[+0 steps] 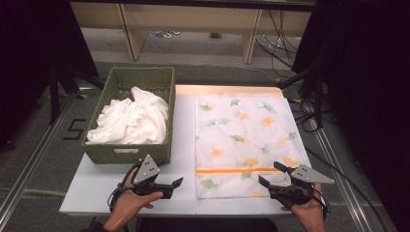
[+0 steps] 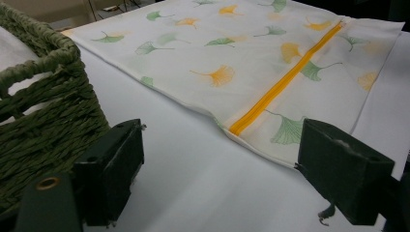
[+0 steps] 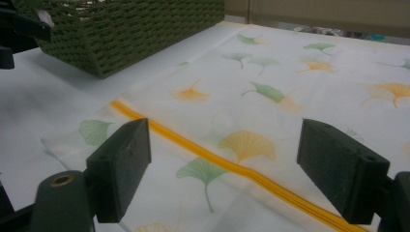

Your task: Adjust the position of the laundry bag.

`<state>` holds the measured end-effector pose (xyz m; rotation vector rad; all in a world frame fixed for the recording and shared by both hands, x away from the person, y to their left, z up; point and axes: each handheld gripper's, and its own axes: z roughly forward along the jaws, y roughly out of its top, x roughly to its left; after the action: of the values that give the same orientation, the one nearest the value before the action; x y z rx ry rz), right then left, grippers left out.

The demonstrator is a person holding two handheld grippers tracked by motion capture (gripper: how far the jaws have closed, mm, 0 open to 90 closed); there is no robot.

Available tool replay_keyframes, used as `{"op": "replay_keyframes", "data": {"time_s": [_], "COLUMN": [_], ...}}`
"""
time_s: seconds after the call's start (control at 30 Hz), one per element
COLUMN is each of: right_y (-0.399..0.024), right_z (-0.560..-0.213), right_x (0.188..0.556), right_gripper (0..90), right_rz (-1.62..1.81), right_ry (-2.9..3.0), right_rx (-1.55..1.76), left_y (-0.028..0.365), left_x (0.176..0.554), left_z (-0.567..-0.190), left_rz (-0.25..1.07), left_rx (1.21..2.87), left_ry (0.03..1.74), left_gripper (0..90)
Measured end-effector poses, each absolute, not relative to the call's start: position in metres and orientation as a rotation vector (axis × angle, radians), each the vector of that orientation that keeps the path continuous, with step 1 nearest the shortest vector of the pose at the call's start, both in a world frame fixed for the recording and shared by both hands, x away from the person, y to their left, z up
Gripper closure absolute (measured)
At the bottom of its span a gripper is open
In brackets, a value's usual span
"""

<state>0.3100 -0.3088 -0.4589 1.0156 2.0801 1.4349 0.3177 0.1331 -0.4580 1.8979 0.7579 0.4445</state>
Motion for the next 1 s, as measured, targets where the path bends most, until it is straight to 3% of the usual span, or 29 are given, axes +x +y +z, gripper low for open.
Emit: {"op": "replay_keyframes", "data": {"time_s": [0.7,1.0], "right_y": [-0.314,-0.329], "right_z": [-0.459,-0.455], "right_x": [0.312,0.315], "right_gripper": [21.0,22.5], "right_rz": [1.391,1.382], "right_ry": [2.081,2.015], "right_rx": [1.063,1.088], "left_y": [0.122,0.106], "left_x": [0.321,0.333], "left_z": [-0.459,-0.468], "left_rz": [0.429,0.356], "left_rx": [1.965,2.025], "left_ry": [0.7,0.724], "left_gripper": [16.2,16.7]}}
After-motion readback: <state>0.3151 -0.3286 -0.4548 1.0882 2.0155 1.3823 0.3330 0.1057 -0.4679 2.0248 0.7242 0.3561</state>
